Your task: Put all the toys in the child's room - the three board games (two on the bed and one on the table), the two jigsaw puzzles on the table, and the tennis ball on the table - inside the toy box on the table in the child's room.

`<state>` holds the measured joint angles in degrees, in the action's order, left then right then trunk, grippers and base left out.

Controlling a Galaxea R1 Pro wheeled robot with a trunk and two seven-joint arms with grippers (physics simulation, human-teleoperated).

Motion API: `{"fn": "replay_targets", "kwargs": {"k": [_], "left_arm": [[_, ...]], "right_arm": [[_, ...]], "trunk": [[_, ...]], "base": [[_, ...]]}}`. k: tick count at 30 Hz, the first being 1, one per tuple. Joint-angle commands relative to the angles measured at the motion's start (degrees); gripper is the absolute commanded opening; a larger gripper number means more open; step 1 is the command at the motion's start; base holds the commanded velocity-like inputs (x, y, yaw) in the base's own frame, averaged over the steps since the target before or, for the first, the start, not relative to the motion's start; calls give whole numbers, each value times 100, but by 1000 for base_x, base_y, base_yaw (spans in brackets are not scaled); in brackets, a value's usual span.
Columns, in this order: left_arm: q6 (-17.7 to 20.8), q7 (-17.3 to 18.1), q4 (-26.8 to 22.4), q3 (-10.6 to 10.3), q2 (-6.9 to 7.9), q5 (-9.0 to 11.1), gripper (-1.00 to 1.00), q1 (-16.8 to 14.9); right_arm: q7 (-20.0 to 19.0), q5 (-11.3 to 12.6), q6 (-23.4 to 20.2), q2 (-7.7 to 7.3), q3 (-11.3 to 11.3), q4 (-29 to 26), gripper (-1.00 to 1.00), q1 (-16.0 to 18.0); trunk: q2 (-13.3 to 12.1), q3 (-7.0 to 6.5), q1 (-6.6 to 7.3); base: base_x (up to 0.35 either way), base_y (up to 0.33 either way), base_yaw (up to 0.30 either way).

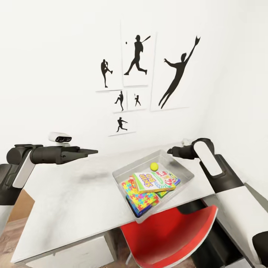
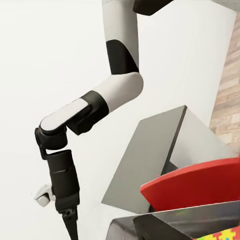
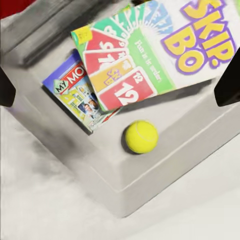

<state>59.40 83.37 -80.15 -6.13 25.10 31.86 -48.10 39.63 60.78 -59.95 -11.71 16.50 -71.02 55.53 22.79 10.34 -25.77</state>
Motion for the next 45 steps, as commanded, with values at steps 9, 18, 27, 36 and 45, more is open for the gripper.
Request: {"fn": "replay_targets", "kwargs": {"k": [9, 18, 27, 36, 45], "left_arm": [[60, 211, 2, -9, 338, 38, 100, 135], [28, 663, 15, 120, 728, 4, 100, 754], [7, 663, 155, 421, 895, 14, 100, 1432], [-215, 663, 159, 497, 899, 51, 100, 2015], [-231, 663, 158, 851, 891, 105, 100, 2098]], "right_arm": [[51, 832, -5, -54, -68, -1271, 100, -619], [-412, 1383, -5, -60, -526, -2051, 100, -1556], [-4420, 1391, 61, -55, -1945, -2104, 100, -3133], [-6513, 1318, 915, -52, -2567, -2108, 100, -4583], [-7760, 581, 1507, -10, -2572, -2109, 100, -4740]], "trunk": [[13, -69, -2], [13, -150, -2], [13, -231, -2], [13, -313, -2], [13, -397, -2]], "base": [[-247, -197, 0], [-108, -37, 0], [-5, -1, 0], [0, 0, 0], [-14, 0, 0]]}}
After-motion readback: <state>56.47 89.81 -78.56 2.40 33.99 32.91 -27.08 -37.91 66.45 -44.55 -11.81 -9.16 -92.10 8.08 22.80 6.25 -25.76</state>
